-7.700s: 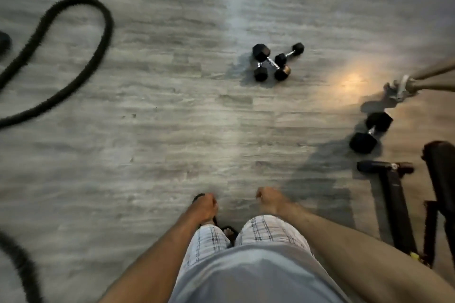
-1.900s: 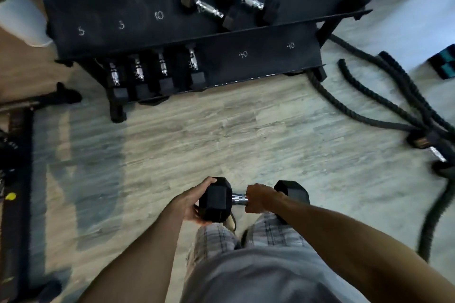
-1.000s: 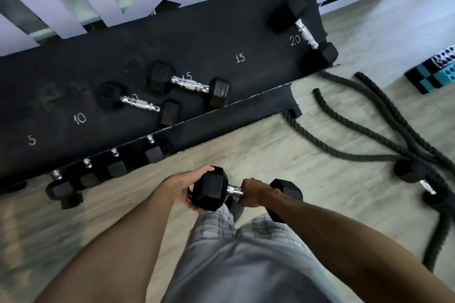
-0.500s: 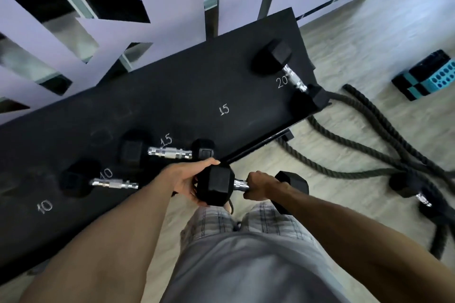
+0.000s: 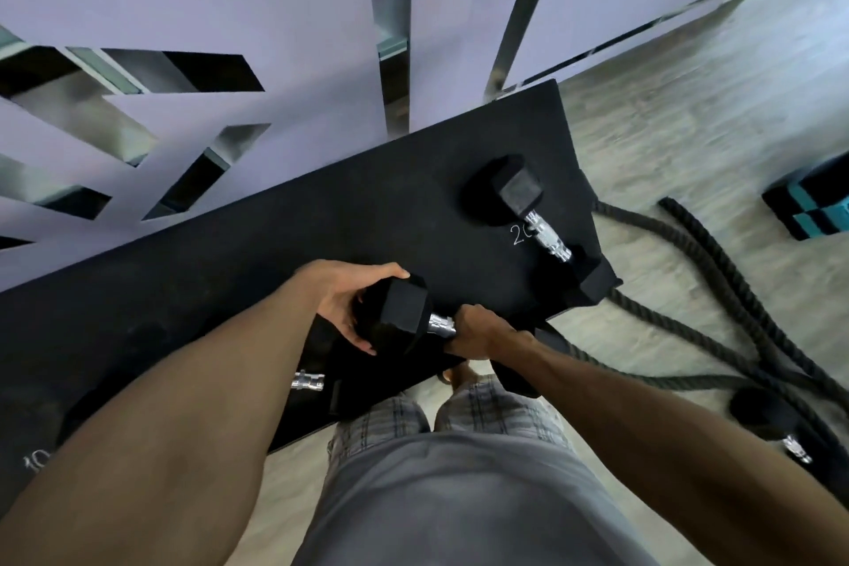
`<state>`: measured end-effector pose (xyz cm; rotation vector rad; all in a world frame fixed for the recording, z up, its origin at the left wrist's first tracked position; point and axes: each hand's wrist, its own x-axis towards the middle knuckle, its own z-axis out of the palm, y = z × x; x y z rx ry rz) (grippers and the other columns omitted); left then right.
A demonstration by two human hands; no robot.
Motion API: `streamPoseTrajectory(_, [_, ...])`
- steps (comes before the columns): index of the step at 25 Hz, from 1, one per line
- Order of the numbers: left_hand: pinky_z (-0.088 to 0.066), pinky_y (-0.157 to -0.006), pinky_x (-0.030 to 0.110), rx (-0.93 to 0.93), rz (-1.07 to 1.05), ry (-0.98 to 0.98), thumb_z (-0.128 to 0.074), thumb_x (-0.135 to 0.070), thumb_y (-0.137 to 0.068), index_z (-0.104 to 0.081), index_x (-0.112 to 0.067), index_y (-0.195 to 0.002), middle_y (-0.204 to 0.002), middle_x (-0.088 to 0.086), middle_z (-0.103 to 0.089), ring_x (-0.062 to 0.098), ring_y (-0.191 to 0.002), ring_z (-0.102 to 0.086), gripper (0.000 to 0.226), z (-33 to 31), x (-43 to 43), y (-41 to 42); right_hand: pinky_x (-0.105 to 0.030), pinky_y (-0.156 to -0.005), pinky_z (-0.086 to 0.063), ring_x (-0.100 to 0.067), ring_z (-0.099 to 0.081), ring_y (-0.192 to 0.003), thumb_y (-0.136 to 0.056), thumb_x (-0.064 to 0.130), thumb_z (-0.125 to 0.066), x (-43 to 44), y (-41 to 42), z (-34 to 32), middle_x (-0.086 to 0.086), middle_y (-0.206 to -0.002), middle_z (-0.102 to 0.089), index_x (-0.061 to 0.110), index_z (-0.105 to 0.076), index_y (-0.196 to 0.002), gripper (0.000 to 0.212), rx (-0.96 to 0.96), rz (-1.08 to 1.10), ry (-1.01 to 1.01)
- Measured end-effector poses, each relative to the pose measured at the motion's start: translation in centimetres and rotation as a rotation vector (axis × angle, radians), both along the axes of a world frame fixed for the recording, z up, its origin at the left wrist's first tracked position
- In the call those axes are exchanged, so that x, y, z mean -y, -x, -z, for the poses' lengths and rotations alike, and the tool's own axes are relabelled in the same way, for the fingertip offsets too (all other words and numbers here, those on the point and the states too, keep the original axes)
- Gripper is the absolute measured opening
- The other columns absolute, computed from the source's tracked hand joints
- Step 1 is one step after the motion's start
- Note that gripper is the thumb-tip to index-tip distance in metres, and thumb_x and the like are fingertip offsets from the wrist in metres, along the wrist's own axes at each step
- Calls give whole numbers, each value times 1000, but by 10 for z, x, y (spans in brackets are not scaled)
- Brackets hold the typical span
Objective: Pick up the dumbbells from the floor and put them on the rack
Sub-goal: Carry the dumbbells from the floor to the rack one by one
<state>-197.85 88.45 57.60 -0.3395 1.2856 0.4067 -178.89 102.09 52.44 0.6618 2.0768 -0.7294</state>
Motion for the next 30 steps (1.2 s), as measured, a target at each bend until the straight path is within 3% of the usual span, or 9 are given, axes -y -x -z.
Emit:
streamPoseTrajectory(5, [-59,-68,44,-61,-8,-3,-71,-59,-74,-51,-8,-127,-124,26,-56,48,-98,-67,77,-4,-46,27,-32,-74,-49,-33,-66,-98,-75,37,-68,-46,34,7,-11,-105,-67,9,-63,-105,41,-47,5,-16])
streamPoseTrajectory(9, [-58,-83,42,-174,75,5,-65,-68,-72,-53,-12,-125,-118,23,-63,42,-93,-71,78,-5,-80,44,-31,-75,-50,-33,-66,-101,-76,34,-68,-72,52,13,-13,-108,-68,7,-64,-107,41,-85,85,-22])
streamPoseTrajectory(16, [-57,-81,44,-417,327,-9,-64,-70,-70,-53,-12,-119,-110,23,-64,43,-84,-72,76,-18,-138,73,-29,-70,-49,-32,-68,-96,-76,33,-65,-75,72,26,-11,-96,-72,9,-71,-96,32,-161,376,57])
streamPoseTrajectory(18, [-59,-71,40,-515,431,-15,-65,-71,-70,-47,-10,-117,-104,22,-62,40,-78,-72,79,-21,-154,77,-31,-75,-51,-32,-68,-98,-79,30,-66,-70,77,28,-13,-98,-73,7,-71,-97,30,-182,460,53])
streamPoseTrajectory(20, [-59,-61,36,-600,533,-29,-65,-74,-67,-37,-20,-125,-106,20,-59,36,-75,-72,84,-24,-168,79,-32,-79,-52,-31,-68,-98,-82,28,-66,-68,82,31,-13,-99,-73,5,-71,-96,27,-189,532,66])
streamPoseTrajectory(24, [-58,-85,48,-674,669,-65,-61,-85,-50,-18,-35,-148,-141,18,-44,39,-104,-65,119,-12,-185,78,-31,-80,-51,-30,-66,-100,-85,26,-66,-71,88,39,-14,-104,-70,2,-68,-100,29,-177,640,121])
streamPoseTrajectory(26, [-51,-96,48,-702,706,-88,-56,-87,-52,-17,-30,-151,-148,14,-40,38,-120,-56,121,-4,-191,78,-31,-78,-52,-30,-66,-98,-84,26,-66,-74,89,45,-14,-98,-69,2,-67,-98,28,-165,662,123])
streamPoseTrajectory(28, [-48,-99,48,-717,723,-90,-54,-86,-55,-19,-28,-151,-149,12,-39,37,-124,-53,117,2,-192,80,-25,-65,-48,-25,-65,-84,-86,24,-66,-75,92,50,-6,-81,-65,2,-66,-94,24,-148,642,130])
streamPoseTrajectory(30, [-47,-100,48,-714,704,-86,-53,-83,-60,-19,-29,-151,-150,12,-38,36,-127,-50,112,8,-189,80,-24,-60,-44,-22,-61,-78,-87,25,-65,-75,91,54,-4,-77,-62,4,-64,-93,21,-121,646,151])
